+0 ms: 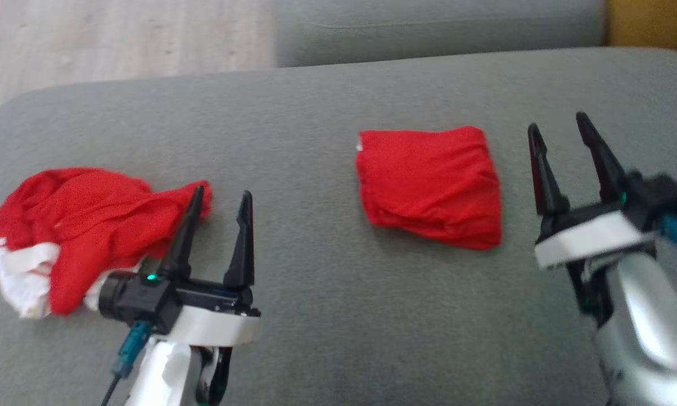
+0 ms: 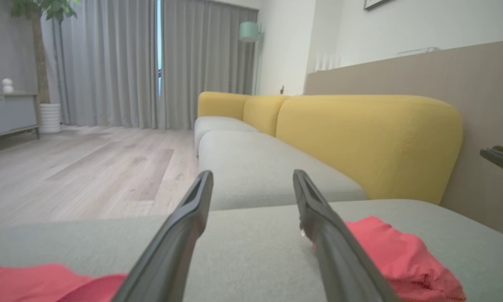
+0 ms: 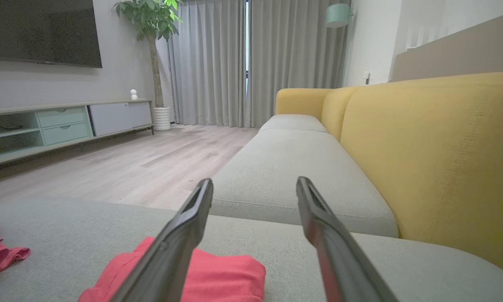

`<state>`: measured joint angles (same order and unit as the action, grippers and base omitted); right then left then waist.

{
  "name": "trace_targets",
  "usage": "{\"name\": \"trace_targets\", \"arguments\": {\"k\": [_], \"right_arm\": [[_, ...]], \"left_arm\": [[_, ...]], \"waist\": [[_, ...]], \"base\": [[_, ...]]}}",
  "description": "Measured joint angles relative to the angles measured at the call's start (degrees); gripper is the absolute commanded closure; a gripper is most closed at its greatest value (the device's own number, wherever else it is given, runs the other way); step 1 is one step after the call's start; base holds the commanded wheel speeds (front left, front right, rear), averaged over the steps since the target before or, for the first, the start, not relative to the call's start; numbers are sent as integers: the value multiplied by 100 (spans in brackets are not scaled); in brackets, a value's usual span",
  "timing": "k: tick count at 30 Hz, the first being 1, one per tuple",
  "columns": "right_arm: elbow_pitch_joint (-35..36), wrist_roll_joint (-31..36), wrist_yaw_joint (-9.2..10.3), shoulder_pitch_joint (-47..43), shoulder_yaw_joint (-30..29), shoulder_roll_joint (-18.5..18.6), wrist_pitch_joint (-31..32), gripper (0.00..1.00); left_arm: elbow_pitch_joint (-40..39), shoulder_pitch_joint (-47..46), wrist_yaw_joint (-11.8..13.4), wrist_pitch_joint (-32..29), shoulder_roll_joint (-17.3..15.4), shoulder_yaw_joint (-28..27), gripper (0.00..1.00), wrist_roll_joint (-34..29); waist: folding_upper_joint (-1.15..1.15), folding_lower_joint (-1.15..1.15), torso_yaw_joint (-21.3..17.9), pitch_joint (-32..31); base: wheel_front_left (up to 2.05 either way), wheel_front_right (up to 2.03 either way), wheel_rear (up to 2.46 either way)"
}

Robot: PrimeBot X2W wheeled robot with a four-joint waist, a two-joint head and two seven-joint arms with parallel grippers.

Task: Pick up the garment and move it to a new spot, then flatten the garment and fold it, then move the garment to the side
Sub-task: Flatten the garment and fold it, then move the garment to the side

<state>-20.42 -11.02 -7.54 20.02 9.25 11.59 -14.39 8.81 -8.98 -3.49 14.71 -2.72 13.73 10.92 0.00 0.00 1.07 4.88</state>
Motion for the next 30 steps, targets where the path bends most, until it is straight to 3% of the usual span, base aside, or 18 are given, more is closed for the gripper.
{"name": "trace_targets", "arguments": {"k": [4, 9, 23, 30], "right_arm": [[668, 503, 0, -793, -517, -488, 0, 0], [853, 690, 0, -1299, -776, -747, 1, 0], [915, 710, 0, -1323, -954, -877, 1, 0], [205, 737, 0, -775, -1233, -879, 38, 0]], "left_arm": [[-232, 2, 53, 0, 1, -111, 0, -99], [-233, 35, 53, 0, 1, -152, 0, -99], [-241, 199, 43, 0, 1, -63, 0, -22], [-250, -68, -7, 0, 2, 70, 0, -22]], "waist": [[0, 0, -281, 50], [0, 0, -484, 109], [0, 0, -335, 249], [0, 0, -102, 569]], "base": [[0, 0, 0], [0, 0, 0], [0, 0, 0], [0, 0, 0]]}}
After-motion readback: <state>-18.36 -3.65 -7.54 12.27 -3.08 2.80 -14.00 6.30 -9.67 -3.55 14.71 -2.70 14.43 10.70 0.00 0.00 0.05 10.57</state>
